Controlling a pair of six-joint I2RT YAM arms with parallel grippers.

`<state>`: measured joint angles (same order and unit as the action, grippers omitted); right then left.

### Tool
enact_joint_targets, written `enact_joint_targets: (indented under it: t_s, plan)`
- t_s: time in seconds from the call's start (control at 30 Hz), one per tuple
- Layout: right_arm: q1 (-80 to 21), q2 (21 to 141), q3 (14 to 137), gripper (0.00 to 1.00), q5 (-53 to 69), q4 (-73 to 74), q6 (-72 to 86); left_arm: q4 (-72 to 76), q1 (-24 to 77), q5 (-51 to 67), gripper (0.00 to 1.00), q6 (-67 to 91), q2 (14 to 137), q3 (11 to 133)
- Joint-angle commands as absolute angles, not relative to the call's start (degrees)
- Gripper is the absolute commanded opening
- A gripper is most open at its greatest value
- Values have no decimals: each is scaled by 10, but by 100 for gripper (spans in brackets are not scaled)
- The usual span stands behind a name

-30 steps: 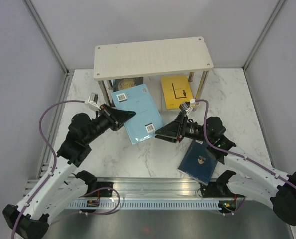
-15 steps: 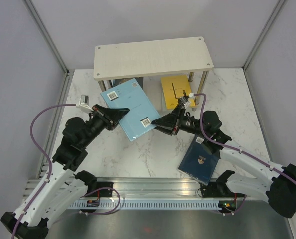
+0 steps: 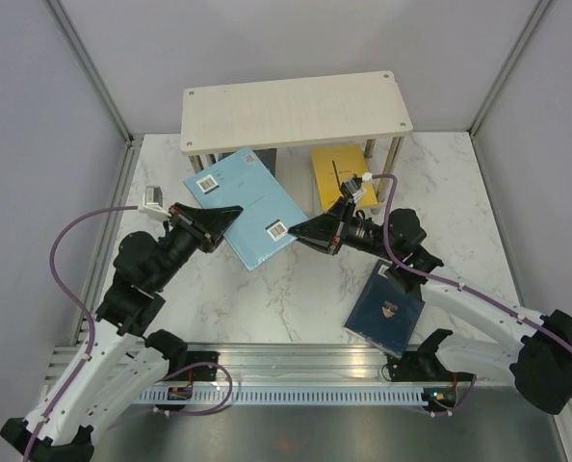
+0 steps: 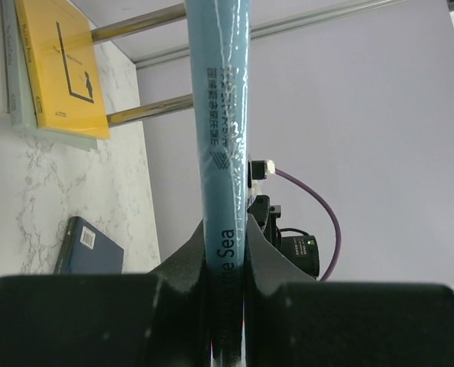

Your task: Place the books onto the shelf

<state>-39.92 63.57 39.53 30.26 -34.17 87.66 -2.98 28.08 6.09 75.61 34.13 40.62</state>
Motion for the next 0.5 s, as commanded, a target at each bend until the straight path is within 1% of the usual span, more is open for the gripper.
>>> enact_joint_targets:
  t_s: [0.0,0.03,0.07,0.1,0.3,0.4,0.43,0.47]
  plan:
    - [-399,597,402,0,263,-417,872,-119,282,90,11,696,359,416]
    - [-399,591,399,0,261,-402,868,-134,282,90,15,680,362,422]
    - [-399,585,397,0,260,-393,857,-147,282,91,24,670,366,434]
    - [-399,572,394,0,256,-382,853,-170,282,91,29,659,367,440]
    - [-381,514,369,0,224,-316,837,-217,282,91,41,619,346,448]
    - [-368,498,363,0,230,-303,837,-234,282,84,51,614,328,446]
    - [-365,492,362,0,232,-286,834,-248,282,84,55,609,324,451]
    - [-362,477,359,0,230,-273,831,-255,282,80,67,605,321,454]
